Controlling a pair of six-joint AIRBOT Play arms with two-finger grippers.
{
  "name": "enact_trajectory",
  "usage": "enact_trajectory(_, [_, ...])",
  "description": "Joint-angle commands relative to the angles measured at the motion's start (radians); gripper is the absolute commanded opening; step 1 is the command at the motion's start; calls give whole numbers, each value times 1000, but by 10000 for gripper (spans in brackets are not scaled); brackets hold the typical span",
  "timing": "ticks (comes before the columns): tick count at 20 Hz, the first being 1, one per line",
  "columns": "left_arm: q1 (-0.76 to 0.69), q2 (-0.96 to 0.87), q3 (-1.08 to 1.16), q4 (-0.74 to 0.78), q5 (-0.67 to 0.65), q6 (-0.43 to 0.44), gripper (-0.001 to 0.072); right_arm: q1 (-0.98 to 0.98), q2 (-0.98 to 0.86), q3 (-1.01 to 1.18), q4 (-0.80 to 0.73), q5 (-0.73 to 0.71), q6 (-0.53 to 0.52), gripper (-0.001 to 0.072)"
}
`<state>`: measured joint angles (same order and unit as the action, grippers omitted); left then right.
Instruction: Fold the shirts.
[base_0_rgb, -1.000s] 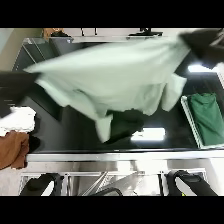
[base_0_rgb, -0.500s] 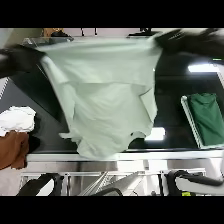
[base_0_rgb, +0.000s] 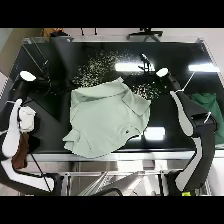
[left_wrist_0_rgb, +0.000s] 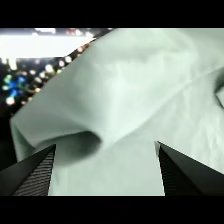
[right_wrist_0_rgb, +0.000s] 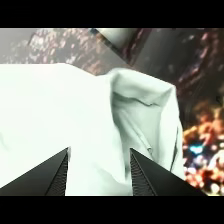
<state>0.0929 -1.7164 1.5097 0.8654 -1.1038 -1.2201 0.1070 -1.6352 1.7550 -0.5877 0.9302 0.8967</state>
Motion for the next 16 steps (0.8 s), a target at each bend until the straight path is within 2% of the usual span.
enact_trajectory(1, [68, -127, 168, 0, -121, -22, 692, -89, 87, 11, -68, 145, 143, 422])
enact_trajectory(4, [108, -136, 243, 6, -186, -23, 691, -219, 216, -44, -207, 366, 311, 419])
enact_trajectory(6, [111, -137, 247, 8, -219, -22, 691, -267, 307, -201, -226, 415, 340, 419])
enact_trajectory(9, [86, -145, 246, 7, -258, -23, 691, -276, 463, -550, -259, 341, 346, 422])
enact_trajectory(10, [76, -144, 246, 6, -266, -26, 691, -266, 502, -651, -259, 307, 346, 445])
enact_trajectory(11, [66, -144, 246, 7, -271, -33, 691, -252, 533, -748, -265, 273, 349, 515])
enact_trajectory(16, [42, -144, 246, 41, -238, -65, 691, -239, 557, -991, -242, 172, 375, 527])
